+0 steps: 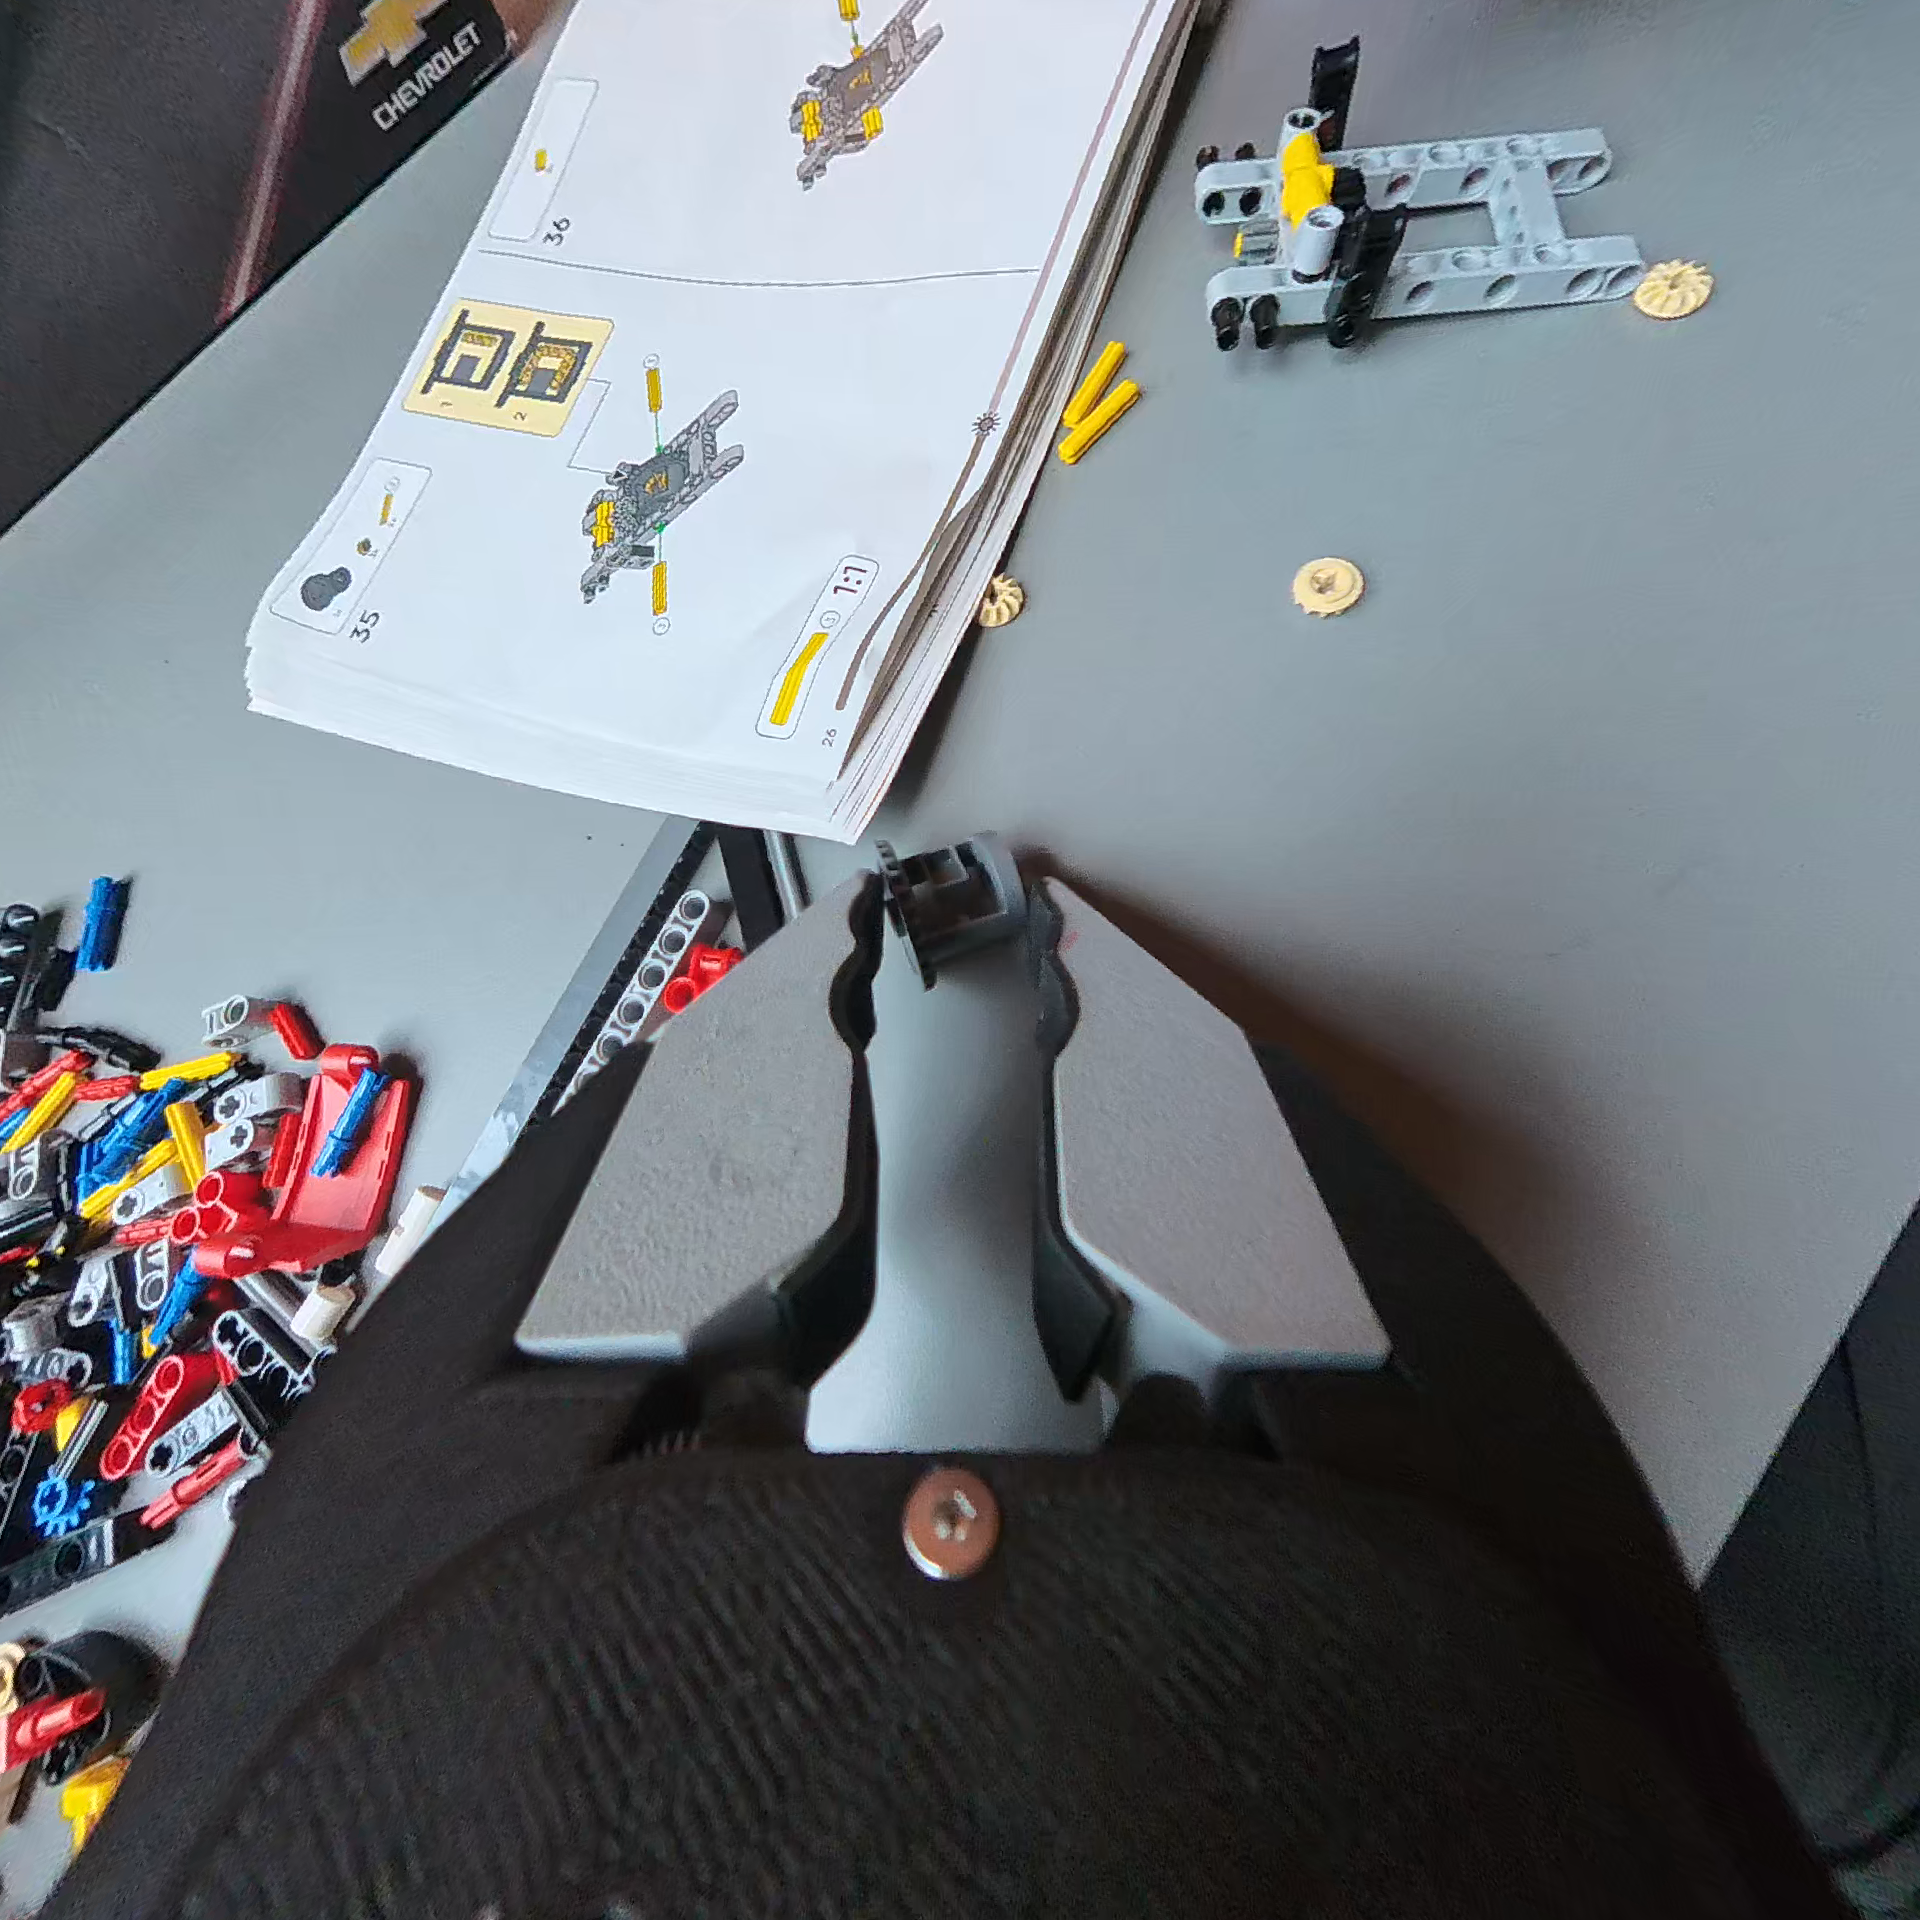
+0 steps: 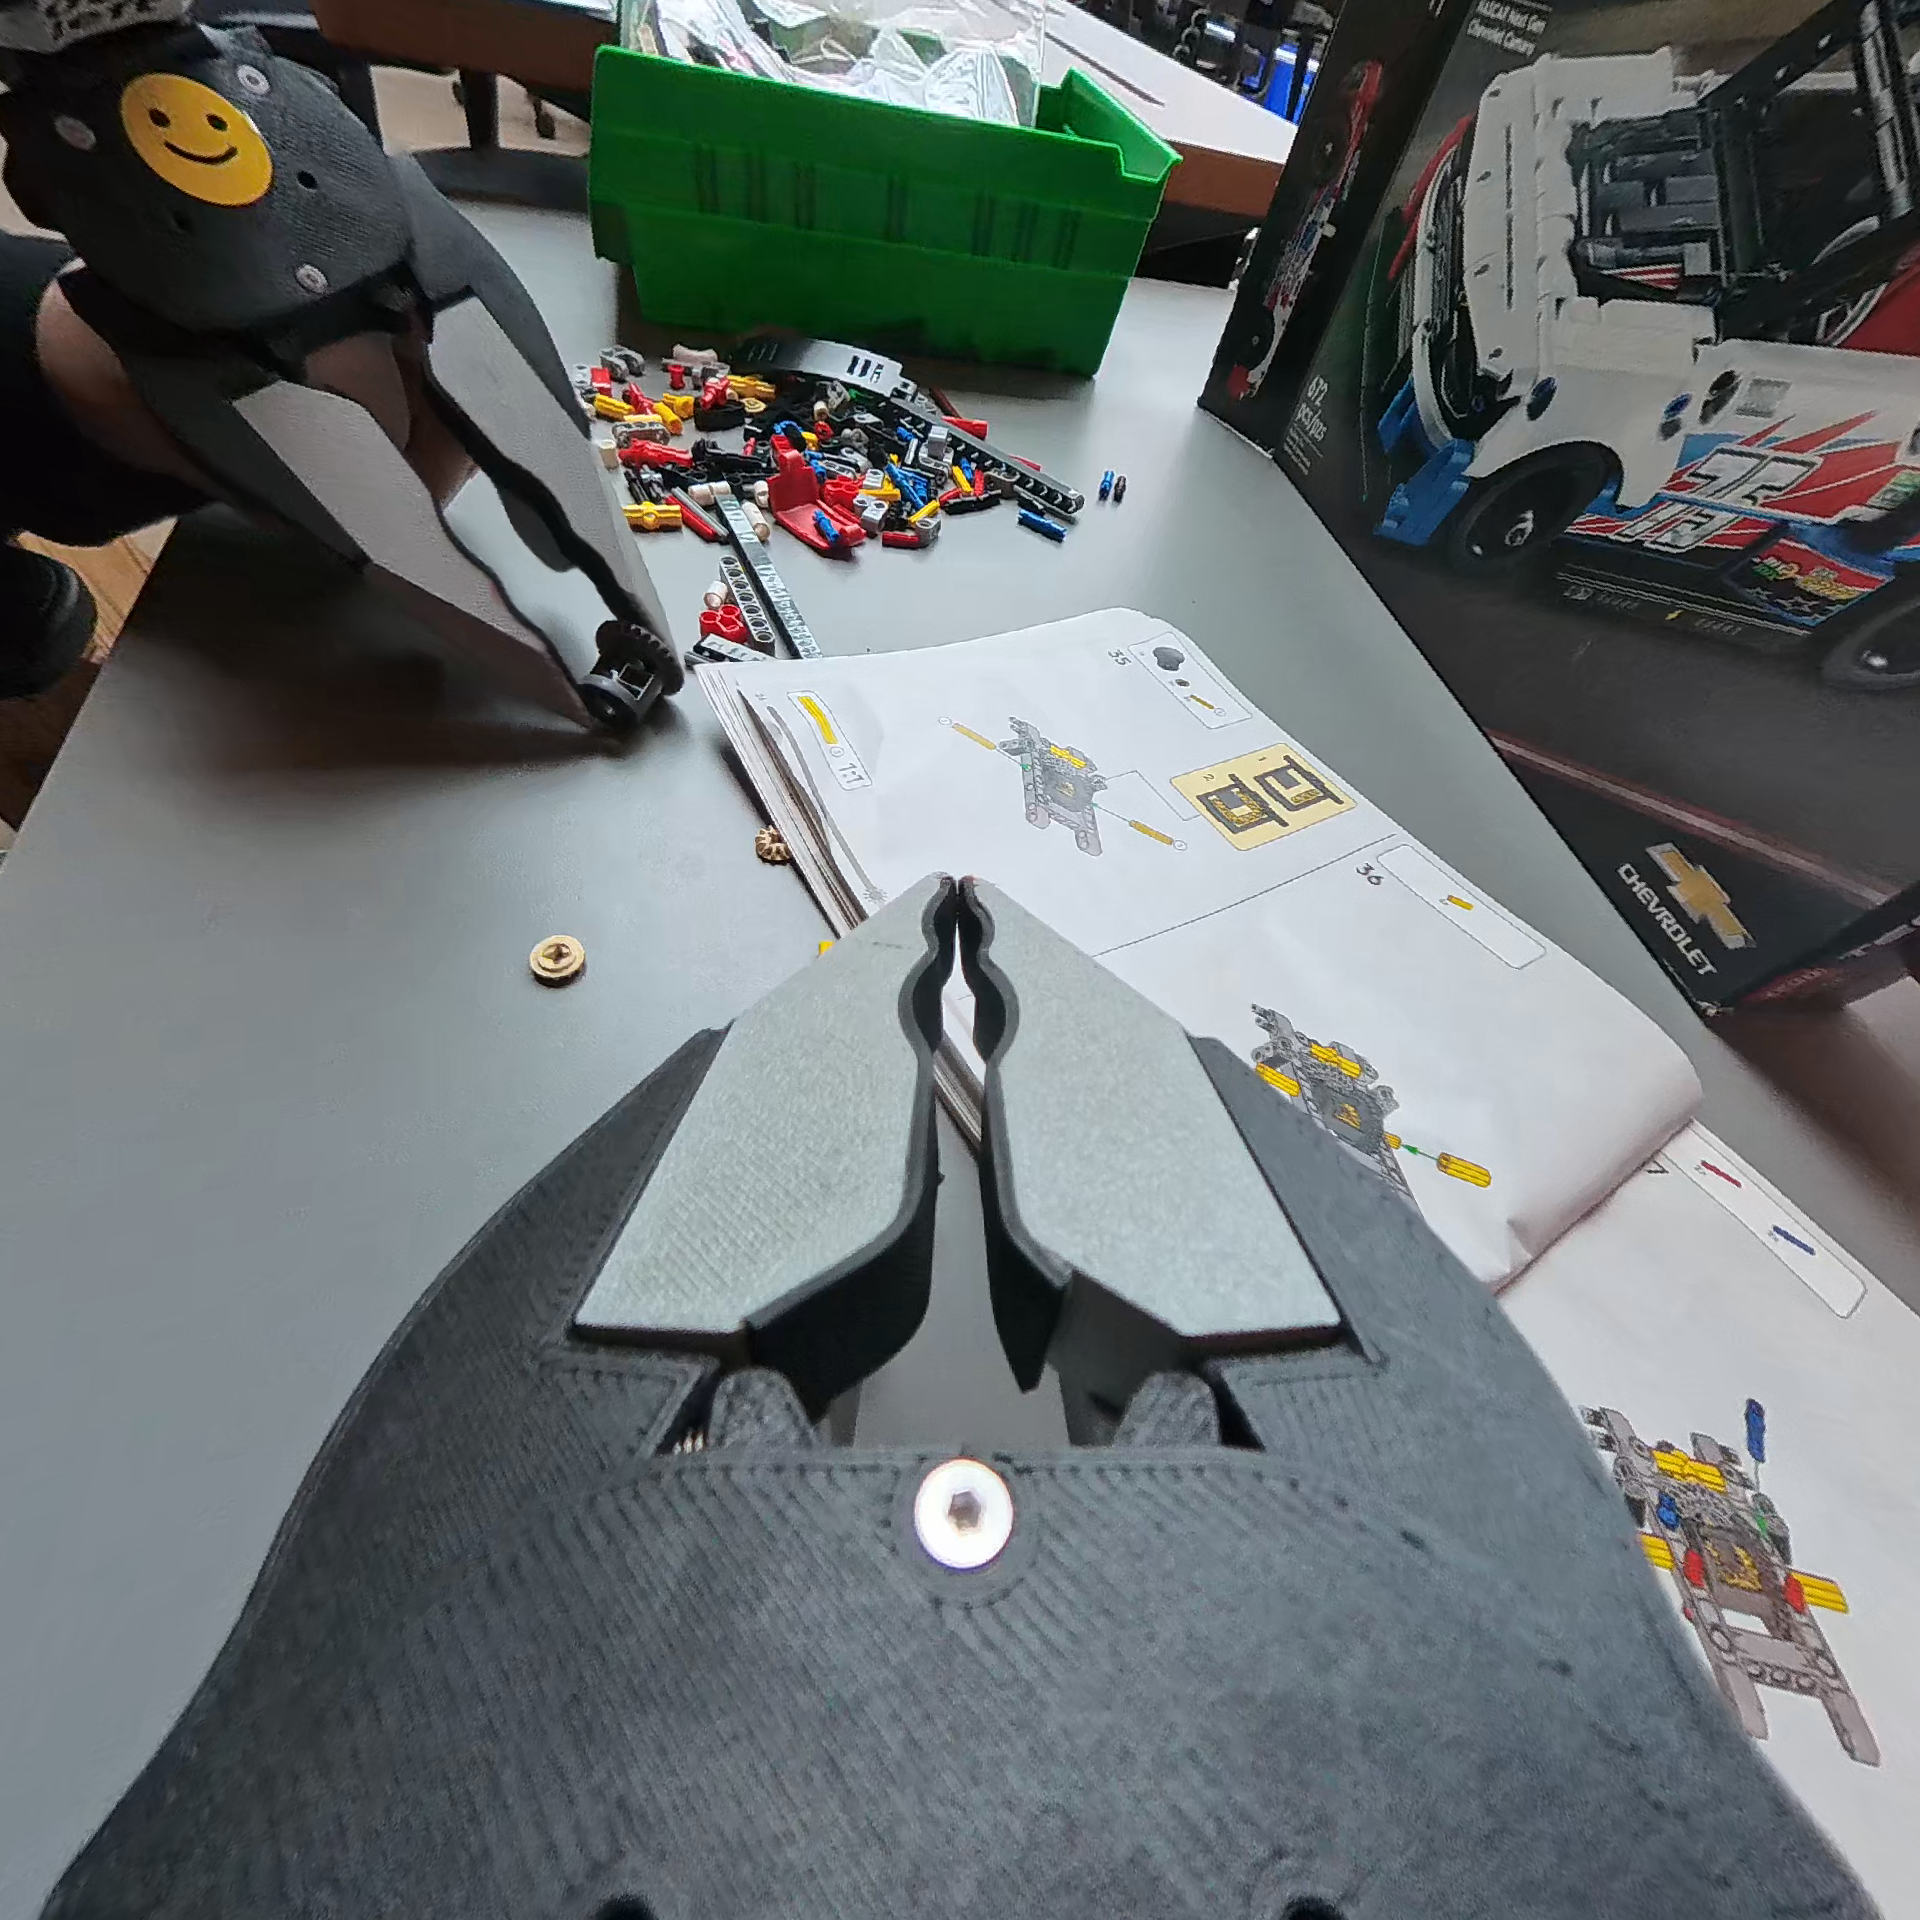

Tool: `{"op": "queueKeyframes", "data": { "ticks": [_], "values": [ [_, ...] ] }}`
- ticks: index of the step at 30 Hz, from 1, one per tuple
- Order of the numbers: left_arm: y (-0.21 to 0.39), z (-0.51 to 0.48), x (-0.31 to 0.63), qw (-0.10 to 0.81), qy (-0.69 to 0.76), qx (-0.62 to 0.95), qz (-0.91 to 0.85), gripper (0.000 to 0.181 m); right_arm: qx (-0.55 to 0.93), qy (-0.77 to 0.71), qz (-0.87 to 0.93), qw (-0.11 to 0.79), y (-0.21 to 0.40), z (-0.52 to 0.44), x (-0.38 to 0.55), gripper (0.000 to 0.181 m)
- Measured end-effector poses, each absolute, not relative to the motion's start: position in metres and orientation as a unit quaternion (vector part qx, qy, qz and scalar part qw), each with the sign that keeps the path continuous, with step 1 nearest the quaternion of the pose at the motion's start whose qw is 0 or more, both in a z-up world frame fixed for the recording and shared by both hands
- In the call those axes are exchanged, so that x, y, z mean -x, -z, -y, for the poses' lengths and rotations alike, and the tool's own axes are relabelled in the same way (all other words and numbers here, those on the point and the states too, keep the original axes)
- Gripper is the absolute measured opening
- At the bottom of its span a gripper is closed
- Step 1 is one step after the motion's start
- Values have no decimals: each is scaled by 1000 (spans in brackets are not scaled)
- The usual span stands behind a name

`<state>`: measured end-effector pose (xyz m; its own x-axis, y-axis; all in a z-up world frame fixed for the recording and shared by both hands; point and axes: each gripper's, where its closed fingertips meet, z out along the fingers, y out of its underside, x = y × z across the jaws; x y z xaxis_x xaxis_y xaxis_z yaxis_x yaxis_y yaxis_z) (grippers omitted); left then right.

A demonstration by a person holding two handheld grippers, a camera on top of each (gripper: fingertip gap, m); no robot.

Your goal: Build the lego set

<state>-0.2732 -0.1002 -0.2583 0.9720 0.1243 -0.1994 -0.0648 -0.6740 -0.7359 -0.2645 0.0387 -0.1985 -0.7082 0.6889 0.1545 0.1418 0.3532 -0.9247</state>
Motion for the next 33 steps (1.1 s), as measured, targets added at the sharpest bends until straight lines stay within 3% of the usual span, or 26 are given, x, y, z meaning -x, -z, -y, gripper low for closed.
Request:
{"op": "queueKeyframes", "data": {
  "ticks": [6,11,15,21,33],
  "values": [
    [244,92,264,433,-215,872,-77,25,257,-506,783,255,201,-30,260,0],
    [252,86,259,363,-337,848,-187,25,231,-508,794,242,203,-17,253,0],
    [238,75,252,366,-391,816,-218,25,203,-518,801,222,201,0,241,5],
    [213,50,220,472,-331,792,-202,25,168,-549,804,154,199,34,215,17],
    [218,41,211,481,-310,793,-208,25,174,-543,811,132,207,39,213,18]
  ]
}}
